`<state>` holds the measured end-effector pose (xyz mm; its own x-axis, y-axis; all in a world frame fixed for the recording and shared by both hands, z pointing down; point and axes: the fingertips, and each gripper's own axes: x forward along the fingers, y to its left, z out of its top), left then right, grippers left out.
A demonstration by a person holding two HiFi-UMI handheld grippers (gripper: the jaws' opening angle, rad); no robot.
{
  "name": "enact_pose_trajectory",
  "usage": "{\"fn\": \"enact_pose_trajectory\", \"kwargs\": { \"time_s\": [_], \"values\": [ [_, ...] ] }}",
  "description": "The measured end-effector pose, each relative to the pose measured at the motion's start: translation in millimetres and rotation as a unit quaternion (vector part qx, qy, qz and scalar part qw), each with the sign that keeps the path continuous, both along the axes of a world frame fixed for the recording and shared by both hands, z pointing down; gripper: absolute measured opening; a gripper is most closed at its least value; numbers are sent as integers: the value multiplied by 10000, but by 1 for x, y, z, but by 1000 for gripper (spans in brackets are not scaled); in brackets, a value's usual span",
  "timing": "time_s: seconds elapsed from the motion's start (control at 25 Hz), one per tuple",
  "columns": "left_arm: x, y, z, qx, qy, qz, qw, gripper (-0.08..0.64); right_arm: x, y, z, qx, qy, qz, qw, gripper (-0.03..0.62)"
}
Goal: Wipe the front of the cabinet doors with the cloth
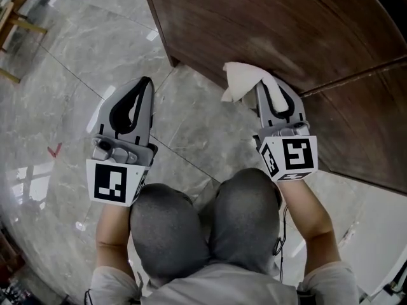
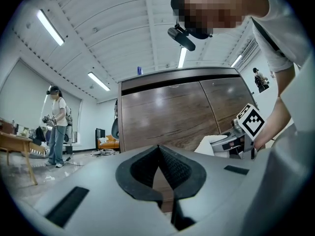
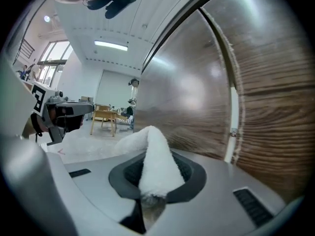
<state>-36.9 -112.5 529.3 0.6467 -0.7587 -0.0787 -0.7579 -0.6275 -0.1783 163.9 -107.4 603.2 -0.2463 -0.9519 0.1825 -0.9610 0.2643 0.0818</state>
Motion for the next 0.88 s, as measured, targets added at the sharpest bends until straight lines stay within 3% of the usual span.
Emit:
{"fn": "enact_pose_trajectory", "kwargs": {
  "time_s": [0.28,0.88],
  "values": [
    [8,2,7,-46,-89,57,9999,17,38,34,11,-144,26,204,9997,71],
    [8,-10,18,-117,153,103,9998,17,38,41,-13,-17,-22,210,9998,71]
  ]
}}
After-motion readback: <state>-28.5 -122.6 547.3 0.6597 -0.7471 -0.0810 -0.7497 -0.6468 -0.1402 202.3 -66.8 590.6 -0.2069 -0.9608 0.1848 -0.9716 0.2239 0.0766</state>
